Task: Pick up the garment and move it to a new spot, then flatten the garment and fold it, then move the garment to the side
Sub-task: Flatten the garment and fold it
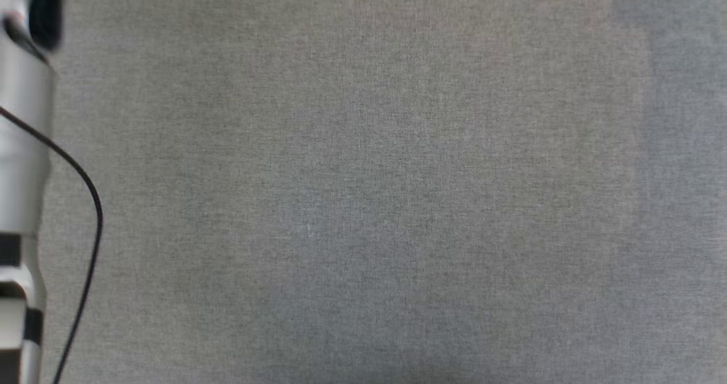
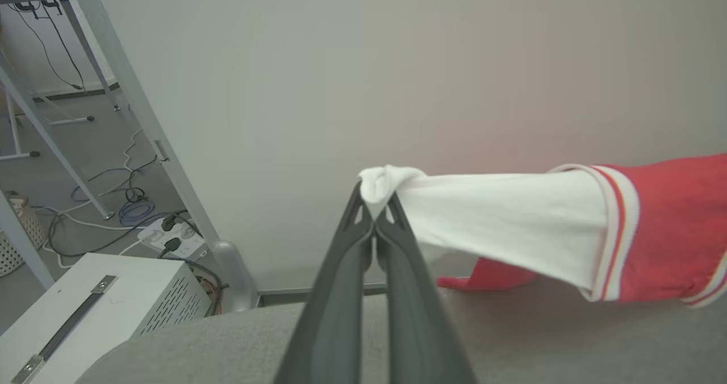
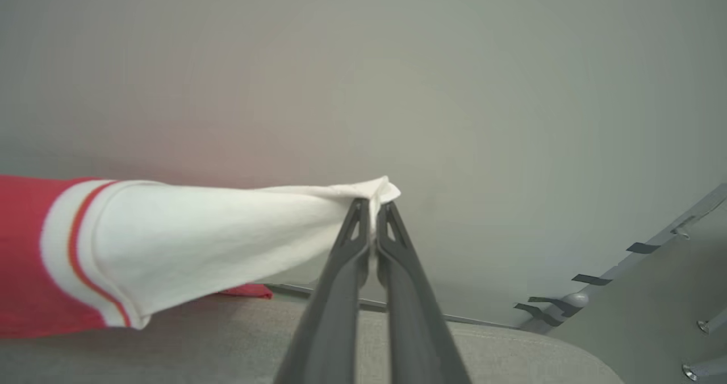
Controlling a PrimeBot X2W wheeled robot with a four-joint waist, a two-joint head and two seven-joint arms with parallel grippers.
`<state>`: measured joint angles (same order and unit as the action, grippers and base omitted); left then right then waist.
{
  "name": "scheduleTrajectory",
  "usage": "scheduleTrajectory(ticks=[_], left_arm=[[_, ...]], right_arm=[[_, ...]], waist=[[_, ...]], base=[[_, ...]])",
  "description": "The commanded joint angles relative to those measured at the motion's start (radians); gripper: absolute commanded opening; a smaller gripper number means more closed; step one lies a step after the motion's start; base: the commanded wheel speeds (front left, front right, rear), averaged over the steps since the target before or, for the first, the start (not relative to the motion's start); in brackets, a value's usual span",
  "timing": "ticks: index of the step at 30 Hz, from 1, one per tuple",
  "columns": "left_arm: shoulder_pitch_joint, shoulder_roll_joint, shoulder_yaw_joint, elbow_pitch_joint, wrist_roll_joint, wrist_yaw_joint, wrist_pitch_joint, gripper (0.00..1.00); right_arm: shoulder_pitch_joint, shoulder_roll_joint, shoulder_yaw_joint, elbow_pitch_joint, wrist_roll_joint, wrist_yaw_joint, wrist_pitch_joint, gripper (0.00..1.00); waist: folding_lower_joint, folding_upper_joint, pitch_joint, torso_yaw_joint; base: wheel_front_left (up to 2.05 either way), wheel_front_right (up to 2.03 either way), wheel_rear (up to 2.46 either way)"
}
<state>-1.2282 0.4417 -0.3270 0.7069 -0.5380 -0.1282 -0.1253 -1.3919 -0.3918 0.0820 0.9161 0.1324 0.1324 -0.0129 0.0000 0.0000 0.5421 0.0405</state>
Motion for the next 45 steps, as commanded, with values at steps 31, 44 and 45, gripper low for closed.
scheduleTrajectory(ticks=[31,44,45], left_arm=[[0.942,0.183,-0.172,-0.331,-0.219,0.079,0.283,0.00],[1.243,0.245,-0.168,-0.626,-0.347,0.176,0.404,0.00],[1.253,0.250,-0.170,-0.644,-0.352,0.178,0.415,0.00]], right_arm=[[0.989,-0.257,0.105,-0.365,0.652,-0.002,0.473,0.00],[1.358,-0.198,-0.104,-0.589,0.691,-0.002,0.712,0.00],[1.376,-0.191,-0.117,-0.607,0.684,-0.002,0.724,0.00]], waist=[[0.0000,0.0000,-0.450,-0.020],[0.0000,0.0000,-0.490,-0.021],[0.0000,0.0000,-0.488,-0.020]], base=[[0.00,0.00,0.00],[0.00,0.00,0.00],[0.00,0.00,0.00]])
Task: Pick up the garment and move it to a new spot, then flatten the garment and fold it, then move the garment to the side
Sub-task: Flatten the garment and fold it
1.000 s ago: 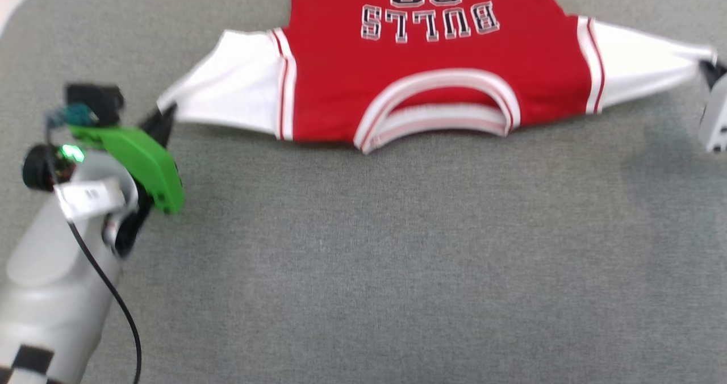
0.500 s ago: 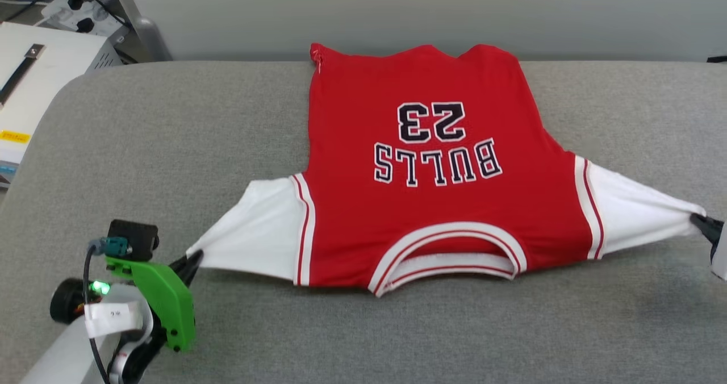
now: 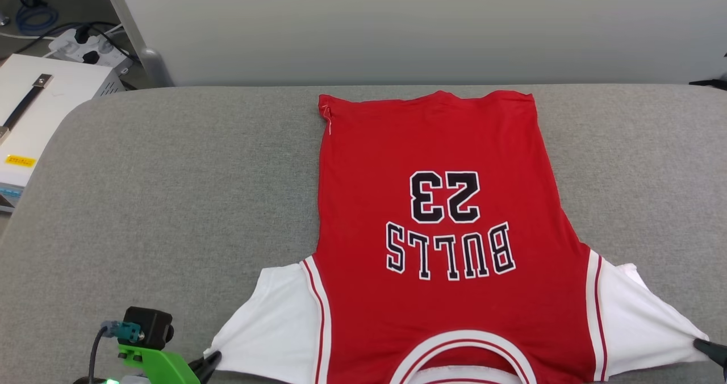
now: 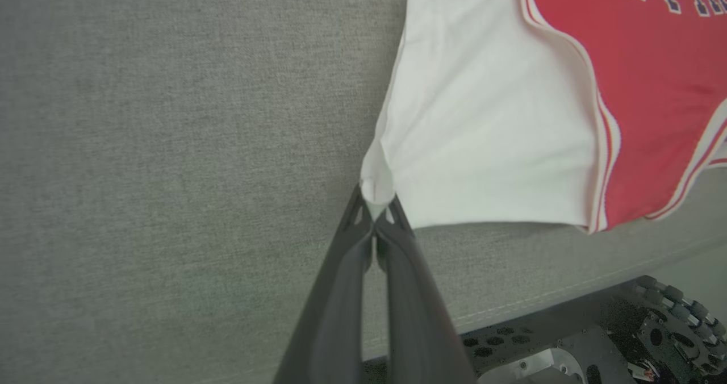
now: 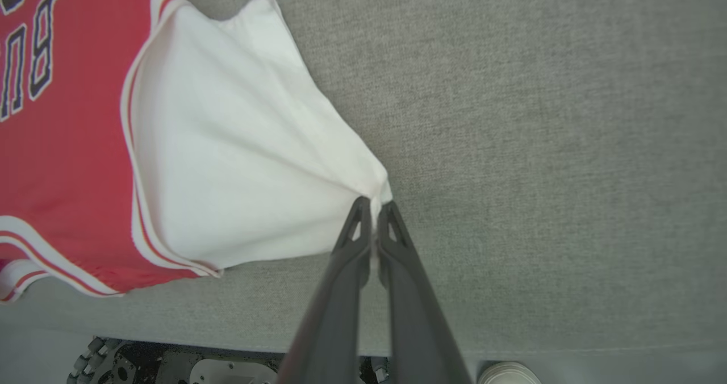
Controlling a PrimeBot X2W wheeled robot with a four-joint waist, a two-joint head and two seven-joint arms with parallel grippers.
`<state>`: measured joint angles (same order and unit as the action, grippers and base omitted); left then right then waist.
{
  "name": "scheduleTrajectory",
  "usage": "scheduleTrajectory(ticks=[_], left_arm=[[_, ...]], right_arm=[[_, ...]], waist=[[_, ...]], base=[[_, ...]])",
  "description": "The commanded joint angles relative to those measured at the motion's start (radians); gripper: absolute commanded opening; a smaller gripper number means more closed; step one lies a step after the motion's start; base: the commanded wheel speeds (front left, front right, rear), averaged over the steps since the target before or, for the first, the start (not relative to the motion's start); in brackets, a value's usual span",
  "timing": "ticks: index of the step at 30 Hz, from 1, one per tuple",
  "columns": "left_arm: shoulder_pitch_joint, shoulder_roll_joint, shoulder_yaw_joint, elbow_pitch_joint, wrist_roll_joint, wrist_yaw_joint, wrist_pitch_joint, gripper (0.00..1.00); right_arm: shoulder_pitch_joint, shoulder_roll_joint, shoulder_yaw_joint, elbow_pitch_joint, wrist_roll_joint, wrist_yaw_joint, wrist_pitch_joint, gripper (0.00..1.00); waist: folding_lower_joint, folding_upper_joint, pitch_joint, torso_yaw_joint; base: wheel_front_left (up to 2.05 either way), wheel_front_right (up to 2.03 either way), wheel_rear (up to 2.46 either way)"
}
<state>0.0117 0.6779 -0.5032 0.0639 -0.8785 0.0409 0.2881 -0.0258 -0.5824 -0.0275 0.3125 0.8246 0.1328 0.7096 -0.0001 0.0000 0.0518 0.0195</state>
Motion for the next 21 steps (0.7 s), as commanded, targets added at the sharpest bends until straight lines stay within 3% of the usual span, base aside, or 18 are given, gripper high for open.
scheduleTrajectory(ticks=[1,6,7,8,16,21], left_arm=[[0.021,0.017,0.005,-0.023,-0.019,0.013,0.013,0.00],[0.012,0.017,-0.003,-0.114,-0.027,0.026,0.047,0.00],[0.008,0.017,-0.005,-0.128,-0.026,0.028,0.054,0.00],[0.002,0.017,-0.008,-0.145,-0.025,0.030,0.062,0.00],[0.001,-0.012,-0.006,-0.315,-0.037,0.089,0.082,0.00],[-0.032,0.012,-0.018,-0.461,0.018,0.128,0.121,0.00]], right_arm=[[0.027,0.009,-0.026,-0.025,-0.018,-0.002,0.013,0.00],[0.056,0.053,-0.090,-0.117,-0.065,-0.002,0.067,0.00],[0.053,0.055,-0.100,-0.137,-0.078,-0.002,0.066,0.15],[0.048,0.059,-0.110,-0.159,-0.092,-0.002,0.069,1.00],[-0.063,0.135,-0.198,-0.339,-0.112,-0.002,0.197,1.00],[-0.223,0.166,-0.219,-0.444,-0.160,-0.002,0.298,1.00]], waist=[[0.0001,0.0000,0.006,0.002],[0.0001,0.0000,0.031,0.013],[0.0001,0.0000,0.037,0.015],[0.0001,0.0000,0.044,0.019],[0.0001,0.0000,0.121,0.056],[0.0001,0.0000,0.220,0.111]], base=[[0.00,0.00,0.00],[0.00,0.00,0.00],[0.00,0.00,0.00],[0.00,0.00,0.00],[0.00,0.00,0.00],[0.00,0.00,0.00]])
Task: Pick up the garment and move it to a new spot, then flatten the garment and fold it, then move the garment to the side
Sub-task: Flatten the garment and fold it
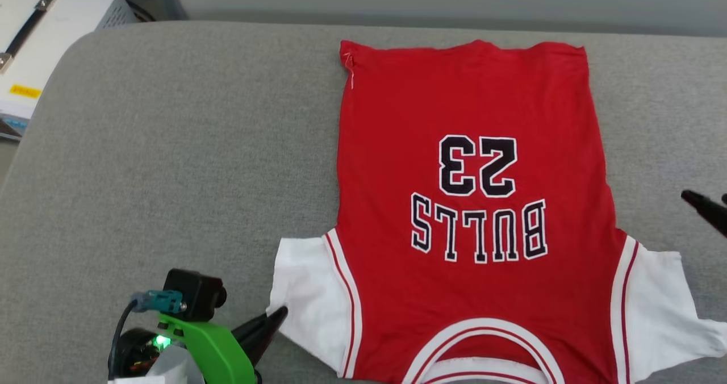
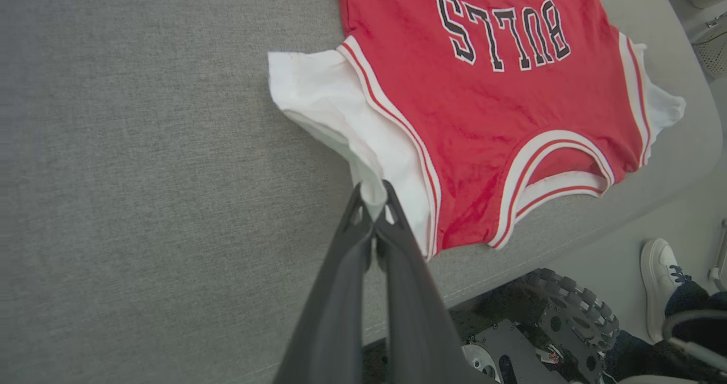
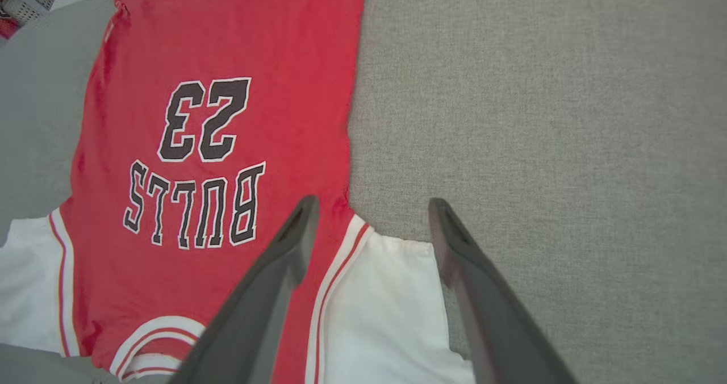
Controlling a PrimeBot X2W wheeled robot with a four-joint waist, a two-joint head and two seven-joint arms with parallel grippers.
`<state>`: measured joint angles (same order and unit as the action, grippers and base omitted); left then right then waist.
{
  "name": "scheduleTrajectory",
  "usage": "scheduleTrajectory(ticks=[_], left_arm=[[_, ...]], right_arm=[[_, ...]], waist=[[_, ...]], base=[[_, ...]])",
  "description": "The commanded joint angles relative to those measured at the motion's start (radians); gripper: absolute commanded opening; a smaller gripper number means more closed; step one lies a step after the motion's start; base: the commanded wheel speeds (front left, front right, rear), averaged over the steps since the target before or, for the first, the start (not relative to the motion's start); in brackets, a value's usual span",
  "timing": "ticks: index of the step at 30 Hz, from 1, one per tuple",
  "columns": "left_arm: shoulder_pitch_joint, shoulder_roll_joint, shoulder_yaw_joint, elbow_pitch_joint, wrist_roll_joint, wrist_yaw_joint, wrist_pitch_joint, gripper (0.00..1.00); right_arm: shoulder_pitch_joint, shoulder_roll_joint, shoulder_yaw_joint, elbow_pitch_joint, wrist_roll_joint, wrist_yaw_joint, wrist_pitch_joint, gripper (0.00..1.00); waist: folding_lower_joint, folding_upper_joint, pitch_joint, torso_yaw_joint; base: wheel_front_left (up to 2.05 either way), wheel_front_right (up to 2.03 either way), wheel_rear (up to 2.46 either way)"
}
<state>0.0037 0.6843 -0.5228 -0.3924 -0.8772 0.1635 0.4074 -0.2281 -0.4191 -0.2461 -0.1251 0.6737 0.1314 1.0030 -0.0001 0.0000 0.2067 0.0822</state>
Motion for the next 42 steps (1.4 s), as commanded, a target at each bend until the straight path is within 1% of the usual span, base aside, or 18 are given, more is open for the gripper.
scheduleTrajectory(ticks=[1,2,3,4,9,16,21,27,31,36,37,38,39,42], left_arm=[[-0.031,0.009,-0.001,-0.024,0.028,0.011,0.006,0.00],[-0.038,0.013,-0.005,-0.045,0.038,0.015,0.015,0.00],[-0.059,0.017,-0.019,-0.093,0.058,0.016,0.035,0.00],[-0.069,0.019,-0.025,-0.114,0.068,0.016,0.043,0.00],[-0.112,0.016,-0.048,-0.170,0.119,0.009,0.051,0.00],[-0.156,-0.030,-0.094,-0.190,0.162,-0.011,0.039,0.00],[-0.178,-0.055,-0.111,-0.173,0.173,-0.027,0.025,0.00],[-0.198,-0.083,-0.127,-0.144,0.168,-0.049,0.007,0.00],[-0.208,-0.097,-0.135,-0.126,0.169,-0.060,-0.004,0.00],[-0.210,-0.103,-0.132,-0.110,0.166,-0.060,-0.015,0.00],[-0.210,-0.103,-0.131,-0.107,0.166,-0.060,-0.016,0.00],[-0.211,-0.102,-0.130,-0.105,0.166,-0.059,-0.017,0.00],[-0.211,-0.103,-0.128,-0.103,0.165,-0.058,-0.019,0.00],[-0.213,-0.103,-0.122,-0.099,0.168,-0.053,-0.025,0.00]], right_arm=[[-0.050,0.003,0.002,-0.012,-0.020,-0.001,0.019,1.00],[-0.086,0.002,0.008,-0.013,-0.035,-0.001,0.035,1.00],[-0.175,-0.009,0.021,0.001,-0.068,-0.001,0.070,1.00],[-0.220,-0.016,0.028,0.015,-0.083,-0.001,0.088,1.00],[-0.385,-0.062,0.037,0.082,-0.141,-0.001,0.135,1.00],[-0.584,-0.130,0.065,0.192,-0.217,-0.001,0.165,1.00],[-0.698,-0.163,0.090,0.288,-0.261,-0.001,0.179,1.00],[-0.772,-0.194,0.112,0.385,-0.317,-0.001,0.165,1.00],[-0.783,-0.205,0.118,0.442,-0.334,-0.001,0.146,1.00],[-0.764,-0.209,0.139,0.489,-0.331,-0.001,0.139,1.00],[-0.755,-0.210,0.145,0.496,-0.327,-0.001,0.144,0.52],[-0.748,-0.210,0.147,0.500,-0.323,-0.001,0.145,0.16],[-0.742,-0.209,0.149,0.503,-0.320,-0.001,0.143,0.00],[-0.725,-0.214,0.156,0.511,-0.321,-0.001,0.127,0.00]], waist=[[0.0001,0.0000,0.084,0.058],[0.0001,0.0000,0.104,0.069],[0.0001,0.0000,0.158,0.099],[0.0001,0.0000,0.185,0.114],[0.0001,0.0000,0.287,0.180],[0.0001,0.0000,0.391,0.259],[0.0001,0.0000,0.435,0.299],[0.0001,0.0000,0.463,0.335],[0.0001,0.0000,0.470,0.350],[0.0001,0.0000,0.470,0.357],[0.0001,0.0000,0.467,0.356],[0.0001,0.0000,0.465,0.355],[0.0001,0.0000,0.461,0.354],[0.0001,0.0000,0.447,0.347]], base=[[0.00,0.00,0.00],[0.00,0.00,0.00],[0.00,0.00,0.00],[0.00,0.00,0.00],[0.00,0.00,0.00],[0.00,0.00,0.00],[0.00,0.00,0.00],[0.00,0.00,0.00],[0.00,0.00,0.00],[0.00,0.00,0.00],[0.00,0.00,0.00],[0.00,0.00,0.00],[0.00,0.00,0.00],[0.00,0.00,0.00]])
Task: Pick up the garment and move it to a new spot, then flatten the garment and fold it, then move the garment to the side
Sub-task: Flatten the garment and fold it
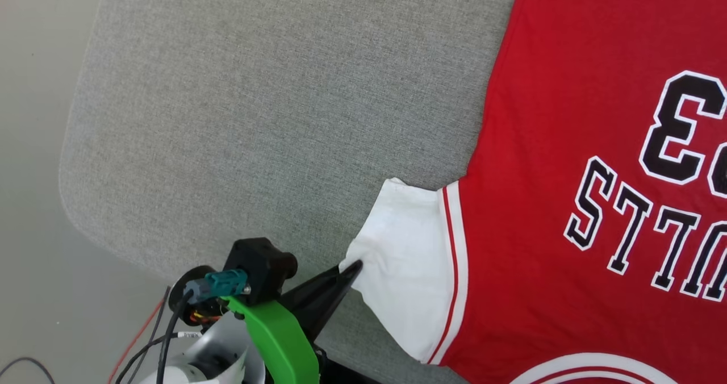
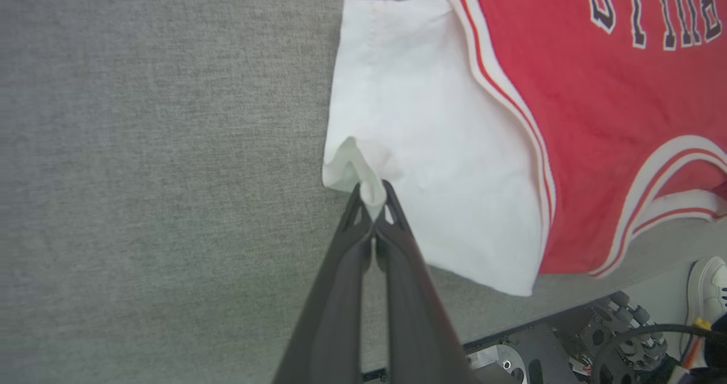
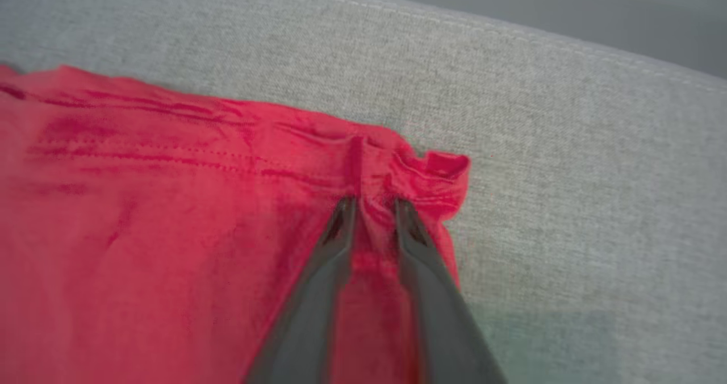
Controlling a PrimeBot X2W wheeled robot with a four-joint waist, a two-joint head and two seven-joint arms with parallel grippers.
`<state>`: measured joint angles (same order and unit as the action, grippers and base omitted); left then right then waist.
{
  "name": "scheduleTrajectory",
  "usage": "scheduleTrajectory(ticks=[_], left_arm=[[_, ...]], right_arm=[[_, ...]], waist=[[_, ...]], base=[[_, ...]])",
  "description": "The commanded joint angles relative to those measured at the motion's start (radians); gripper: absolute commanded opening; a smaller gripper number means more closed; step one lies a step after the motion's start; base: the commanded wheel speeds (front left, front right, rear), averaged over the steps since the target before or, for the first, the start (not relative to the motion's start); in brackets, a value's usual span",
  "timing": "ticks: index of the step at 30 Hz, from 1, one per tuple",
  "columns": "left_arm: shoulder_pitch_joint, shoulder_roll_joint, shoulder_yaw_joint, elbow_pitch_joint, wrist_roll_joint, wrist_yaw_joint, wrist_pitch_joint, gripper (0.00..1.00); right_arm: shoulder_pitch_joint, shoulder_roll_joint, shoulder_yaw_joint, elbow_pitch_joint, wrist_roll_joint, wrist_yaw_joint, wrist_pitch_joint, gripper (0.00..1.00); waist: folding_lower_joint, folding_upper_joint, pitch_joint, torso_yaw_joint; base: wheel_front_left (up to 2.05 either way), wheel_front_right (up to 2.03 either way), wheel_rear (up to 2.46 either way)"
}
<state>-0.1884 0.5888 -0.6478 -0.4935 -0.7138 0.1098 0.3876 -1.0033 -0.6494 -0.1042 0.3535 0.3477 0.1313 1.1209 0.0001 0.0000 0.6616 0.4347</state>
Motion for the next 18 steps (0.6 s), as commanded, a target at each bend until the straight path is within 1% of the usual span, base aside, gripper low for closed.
scheduleTrajectory(ticks=[1,4,8,12,16,18], left_arm=[[-0.022,-0.009,0.007,0.004,0.004,0.004,-0.009,0.00],[-0.022,-0.007,0.011,0.011,0.004,0.009,-0.009,0.00],[-0.021,-0.005,0.013,0.012,0.000,0.013,-0.007,0.00],[-0.014,0.012,0.024,0.020,0.007,0.032,0.003,0.00],[0.006,0.019,0.036,0.030,-0.008,0.047,0.004,0.00],[0.033,0.034,0.043,0.056,-0.009,0.065,0.003,0.00]], right_arm=[[0.056,0.012,0.018,0.035,0.000,-0.001,0.000,0.00],[0.076,0.003,0.023,0.049,-0.006,-0.001,-0.024,0.00],[0.112,0.011,0.001,0.084,-0.012,-0.001,-0.069,0.00],[0.164,0.032,-0.008,0.106,-0.003,-0.001,-0.092,0.00],[0.258,0.046,0.004,0.111,0.017,-0.001,-0.125,0.00],[0.384,0.066,0.001,0.096,0.047,-0.001,-0.152,0.00]], waist=[[-0.0001,0.0000,-0.014,-0.010],[-0.0001,0.0000,-0.039,-0.023],[-0.0001,0.0000,-0.090,-0.048],[-0.0001,0.0000,-0.151,-0.084],[-0.0001,0.0000,-0.228,-0.127],[-0.0001,0.0000,-0.325,-0.178]], base=[[0.00,0.00,0.00],[0.00,0.00,0.00],[0.00,0.00,0.00],[0.00,0.00,0.00],[0.00,0.00,0.00],[0.00,0.00,0.00]])
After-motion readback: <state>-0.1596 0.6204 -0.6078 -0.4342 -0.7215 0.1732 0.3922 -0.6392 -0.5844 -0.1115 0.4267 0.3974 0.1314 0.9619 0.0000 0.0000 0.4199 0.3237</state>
